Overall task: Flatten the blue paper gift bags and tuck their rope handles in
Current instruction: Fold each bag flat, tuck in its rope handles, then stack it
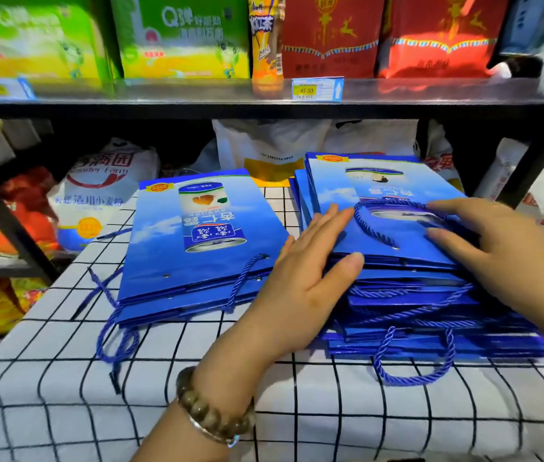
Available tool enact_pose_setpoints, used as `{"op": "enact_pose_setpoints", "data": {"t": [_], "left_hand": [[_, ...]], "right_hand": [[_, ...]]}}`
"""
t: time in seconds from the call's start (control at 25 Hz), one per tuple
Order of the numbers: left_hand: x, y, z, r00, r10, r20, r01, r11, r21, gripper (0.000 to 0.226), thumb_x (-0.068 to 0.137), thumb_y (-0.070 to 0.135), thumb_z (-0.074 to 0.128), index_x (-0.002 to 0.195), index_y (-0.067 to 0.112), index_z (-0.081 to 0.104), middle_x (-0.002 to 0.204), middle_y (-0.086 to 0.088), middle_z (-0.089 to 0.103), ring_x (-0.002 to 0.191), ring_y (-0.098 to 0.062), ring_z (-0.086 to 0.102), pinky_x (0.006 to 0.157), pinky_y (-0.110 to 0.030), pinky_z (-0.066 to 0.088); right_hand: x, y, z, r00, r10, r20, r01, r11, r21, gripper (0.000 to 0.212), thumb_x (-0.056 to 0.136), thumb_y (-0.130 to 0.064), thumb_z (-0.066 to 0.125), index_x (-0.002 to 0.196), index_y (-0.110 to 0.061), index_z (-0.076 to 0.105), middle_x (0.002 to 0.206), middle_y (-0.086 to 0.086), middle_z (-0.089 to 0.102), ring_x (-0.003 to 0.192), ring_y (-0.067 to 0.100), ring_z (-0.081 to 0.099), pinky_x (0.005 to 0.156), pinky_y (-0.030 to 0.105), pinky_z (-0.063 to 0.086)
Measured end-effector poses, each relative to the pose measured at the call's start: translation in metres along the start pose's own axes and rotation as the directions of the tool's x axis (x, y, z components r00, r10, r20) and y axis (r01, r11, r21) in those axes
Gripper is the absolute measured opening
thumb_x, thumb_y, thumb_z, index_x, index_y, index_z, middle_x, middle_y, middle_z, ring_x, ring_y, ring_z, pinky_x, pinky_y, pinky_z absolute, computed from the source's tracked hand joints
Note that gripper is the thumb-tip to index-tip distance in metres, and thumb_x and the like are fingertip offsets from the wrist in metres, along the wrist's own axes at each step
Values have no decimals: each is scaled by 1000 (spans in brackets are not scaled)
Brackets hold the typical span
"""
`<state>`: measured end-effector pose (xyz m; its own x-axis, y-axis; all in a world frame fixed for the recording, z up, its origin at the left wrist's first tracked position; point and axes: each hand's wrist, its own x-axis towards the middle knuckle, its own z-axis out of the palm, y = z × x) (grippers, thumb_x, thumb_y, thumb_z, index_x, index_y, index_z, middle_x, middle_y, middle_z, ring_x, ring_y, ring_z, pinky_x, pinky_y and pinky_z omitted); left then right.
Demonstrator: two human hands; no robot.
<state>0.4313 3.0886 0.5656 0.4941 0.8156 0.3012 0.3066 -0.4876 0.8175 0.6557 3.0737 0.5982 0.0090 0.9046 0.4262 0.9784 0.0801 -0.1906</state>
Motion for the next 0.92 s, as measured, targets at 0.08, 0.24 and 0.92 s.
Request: {"op": "enact_pose_setpoints", "data": {"t": [0.08, 0.24, 0.92], "left_hand": [[-32, -19, -17, 993, 5, -121, 19, 980, 197, 42, 79, 58, 33, 121, 57, 31, 138, 30, 24, 132, 13, 15, 116, -36, 15], [-65, -51, -69, 913, -185, -364, 383, 695, 608, 59, 86, 51, 39, 140, 28, 34, 151, 7, 24, 140, -11, 17, 114, -39, 9], [-133, -65, -105, 869, -319, -378, 488, 678, 550, 96, 55, 86, 13, 131, 39, 45, 143, 18, 37, 132, -2, 32, 106, -22, 20]], "right_hand": [[-6, -12, -3, 962, -115, -249, 104, 993, -56, 43, 87, -38, 44, 109, -5, 61, 107, 18, 64, 102, 34, 55, 86, 43, 41], [-22, -83, 6, 858, -292, -423, 337, 941, 33, 27, 87, -18, 47, 100, -1, 65, 96, 16, 66, 93, 26, 50, 84, 34, 38], [-37, -186, 86, 946, -258, -198, 325, 756, 568, 12, 86, -35, 44, 83, -28, 53, 74, -15, 56, 67, 4, 50, 57, 22, 40]]}}
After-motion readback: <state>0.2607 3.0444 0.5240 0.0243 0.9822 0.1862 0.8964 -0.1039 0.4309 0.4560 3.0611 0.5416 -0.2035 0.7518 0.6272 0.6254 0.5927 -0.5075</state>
